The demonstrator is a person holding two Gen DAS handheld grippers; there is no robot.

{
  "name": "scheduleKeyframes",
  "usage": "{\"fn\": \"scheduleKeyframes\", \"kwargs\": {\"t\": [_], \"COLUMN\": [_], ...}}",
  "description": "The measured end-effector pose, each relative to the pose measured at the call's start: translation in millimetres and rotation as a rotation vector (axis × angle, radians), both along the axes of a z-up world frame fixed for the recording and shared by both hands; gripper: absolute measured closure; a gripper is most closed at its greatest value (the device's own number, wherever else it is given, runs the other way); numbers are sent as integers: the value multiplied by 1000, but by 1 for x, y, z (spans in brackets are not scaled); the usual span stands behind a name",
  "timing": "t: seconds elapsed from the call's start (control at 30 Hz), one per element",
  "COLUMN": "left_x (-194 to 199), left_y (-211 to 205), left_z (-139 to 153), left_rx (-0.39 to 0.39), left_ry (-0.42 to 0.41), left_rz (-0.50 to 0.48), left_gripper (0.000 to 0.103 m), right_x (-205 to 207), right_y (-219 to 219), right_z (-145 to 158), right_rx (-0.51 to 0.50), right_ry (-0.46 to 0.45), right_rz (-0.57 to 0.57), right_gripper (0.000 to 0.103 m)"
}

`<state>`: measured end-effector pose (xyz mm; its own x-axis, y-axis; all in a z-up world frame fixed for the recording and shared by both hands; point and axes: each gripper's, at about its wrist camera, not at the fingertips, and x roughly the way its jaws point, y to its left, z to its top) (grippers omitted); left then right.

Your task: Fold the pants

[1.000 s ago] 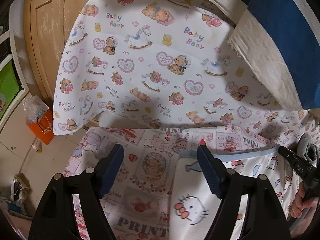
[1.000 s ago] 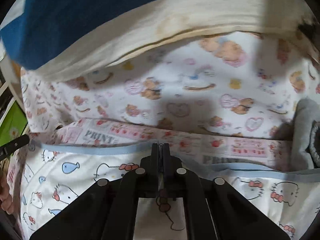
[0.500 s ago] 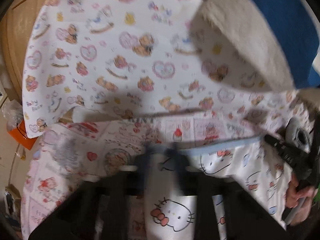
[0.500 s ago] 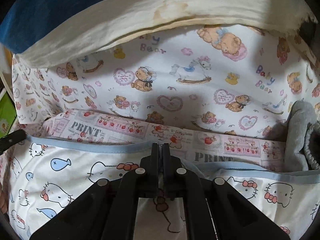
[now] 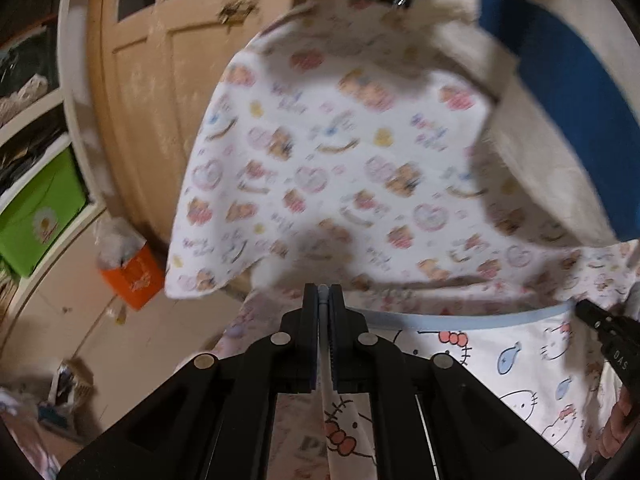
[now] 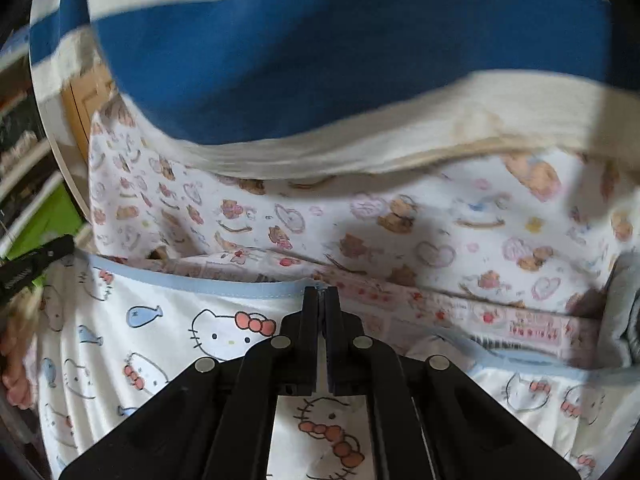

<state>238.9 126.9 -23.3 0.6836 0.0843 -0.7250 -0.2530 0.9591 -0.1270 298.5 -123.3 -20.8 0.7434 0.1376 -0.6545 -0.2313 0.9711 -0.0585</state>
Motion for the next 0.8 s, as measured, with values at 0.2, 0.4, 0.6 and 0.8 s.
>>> {"fn": "scheduleKeyframes", "kwargs": {"t": [0.2,0.4,0.6,0.8], "left_x": [13,15,2,-37], "left_y": [-1,-14,-21,-70], "left_z": [-28,-35,-12,35], "left_rx": [43,179,175,237], "left_ry": [133,170,58,-234], "left_rz": [2,18,-3,-159], "left_gripper": [99,77,52,39], "right_x": [18,16,-18,-74], "right_y": [14,8,-35,-113], "right_z": [-30,-30,10,47], "right_rx": [-33,-34,16,43], "right_ry": [58,39,-39,-151], "right_rz": [-37,-51,-102,-206], "right_gripper": [101,100,63,62]}}
